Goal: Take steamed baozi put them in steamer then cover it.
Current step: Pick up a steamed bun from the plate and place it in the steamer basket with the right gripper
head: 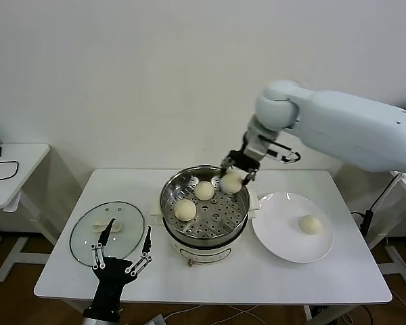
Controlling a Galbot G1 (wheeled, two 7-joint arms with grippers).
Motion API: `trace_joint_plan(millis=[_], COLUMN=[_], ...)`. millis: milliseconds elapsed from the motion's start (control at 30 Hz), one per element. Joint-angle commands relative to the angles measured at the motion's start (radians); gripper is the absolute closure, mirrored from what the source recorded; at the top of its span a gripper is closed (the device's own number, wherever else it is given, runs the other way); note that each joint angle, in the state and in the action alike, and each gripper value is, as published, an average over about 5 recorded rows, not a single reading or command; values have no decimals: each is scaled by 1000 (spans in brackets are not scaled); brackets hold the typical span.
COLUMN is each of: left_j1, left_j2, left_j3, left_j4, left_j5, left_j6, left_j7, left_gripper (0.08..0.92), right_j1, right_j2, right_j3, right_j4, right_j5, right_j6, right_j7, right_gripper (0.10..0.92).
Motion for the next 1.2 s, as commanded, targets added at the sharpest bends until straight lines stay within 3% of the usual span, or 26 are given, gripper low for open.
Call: trace_joint_plan(millis=[33,467,1200], left_j1=[0,2,6], left_j2=[0,-6,-9], left_j3=[0,-4,-13], left_j4=[1,2,5], left_j5=[0,0,-3], left_j6=[-1,-3,-15], left_j7=[0,-2,-5], left_gripper=[177,177,177], right_j1=[-56,-178,-252], right_j2=[101,103,149], right_j3=[-15,11,21], right_j4=[99,63,32], right_j5=[-180,-317,-393], right_j6=[169,257,278], right_j7=[22,19,18], right_gripper=[380,381,363])
